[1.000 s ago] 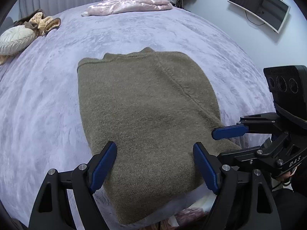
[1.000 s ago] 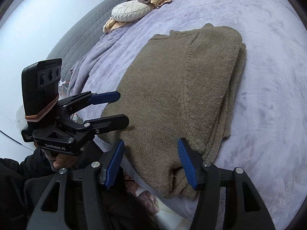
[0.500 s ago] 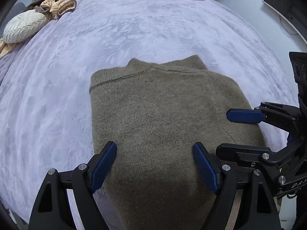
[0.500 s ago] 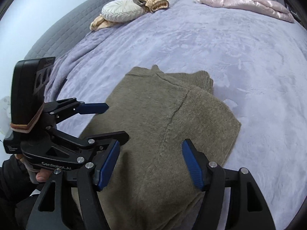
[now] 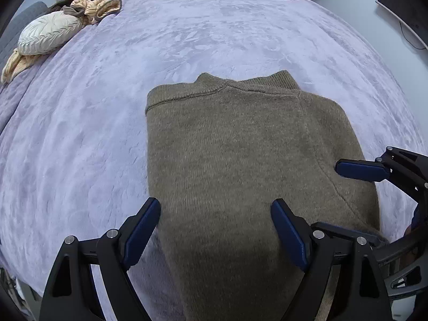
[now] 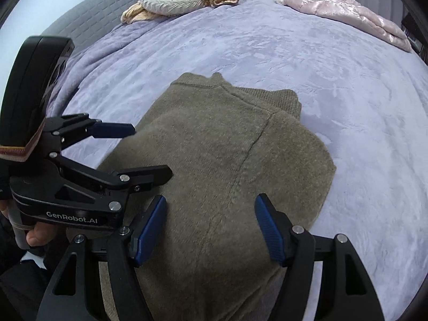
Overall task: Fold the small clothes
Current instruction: 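Pull both grippers back from the folded sweater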
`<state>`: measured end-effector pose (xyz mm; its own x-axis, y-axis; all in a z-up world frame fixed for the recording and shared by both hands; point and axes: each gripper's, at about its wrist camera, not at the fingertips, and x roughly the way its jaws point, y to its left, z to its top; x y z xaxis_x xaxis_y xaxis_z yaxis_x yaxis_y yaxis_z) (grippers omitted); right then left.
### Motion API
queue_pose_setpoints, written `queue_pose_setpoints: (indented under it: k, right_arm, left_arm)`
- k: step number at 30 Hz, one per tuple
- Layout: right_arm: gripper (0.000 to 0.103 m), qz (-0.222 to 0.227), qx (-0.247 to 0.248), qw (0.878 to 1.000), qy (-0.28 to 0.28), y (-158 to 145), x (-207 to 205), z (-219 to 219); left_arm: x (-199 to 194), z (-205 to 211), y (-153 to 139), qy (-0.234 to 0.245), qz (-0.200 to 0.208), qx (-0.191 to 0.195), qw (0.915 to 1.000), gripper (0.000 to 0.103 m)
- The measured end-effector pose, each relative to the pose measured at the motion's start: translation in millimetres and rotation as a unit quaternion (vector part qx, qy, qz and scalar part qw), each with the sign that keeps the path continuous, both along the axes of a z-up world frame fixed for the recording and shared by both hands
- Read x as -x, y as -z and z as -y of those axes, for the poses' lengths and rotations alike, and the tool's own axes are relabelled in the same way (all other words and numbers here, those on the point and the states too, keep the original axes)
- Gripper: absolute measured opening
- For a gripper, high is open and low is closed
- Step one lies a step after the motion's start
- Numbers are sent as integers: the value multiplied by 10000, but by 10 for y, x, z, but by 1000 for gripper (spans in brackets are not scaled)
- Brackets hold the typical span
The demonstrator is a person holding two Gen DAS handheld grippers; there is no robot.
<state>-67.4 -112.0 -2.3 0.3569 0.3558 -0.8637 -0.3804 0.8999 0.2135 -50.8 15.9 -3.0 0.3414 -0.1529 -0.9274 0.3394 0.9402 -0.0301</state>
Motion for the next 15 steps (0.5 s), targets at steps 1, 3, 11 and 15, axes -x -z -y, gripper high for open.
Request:
queue_pose_setpoints:
  k: [1,3,11,15]
  right_arm:
    - [72,20,67,10000,-36,-17,58,-32]
    - [73,102,232,9997,-56,-75,198,-93]
    - [76,274,390,9979,-445,-78,791,-235]
    - [77,304,569,9976,-260,-143,909,-215]
  left_arm:
    - [46,-31,-22,-40,-13,14,10000,86]
    - [153,-104,-66,-160,-52,94,9998,86]
    - [433,-213,-51,-205,20,-27,9998,86]
    - [521,-212,-124,-284,141,-89,9995,86]
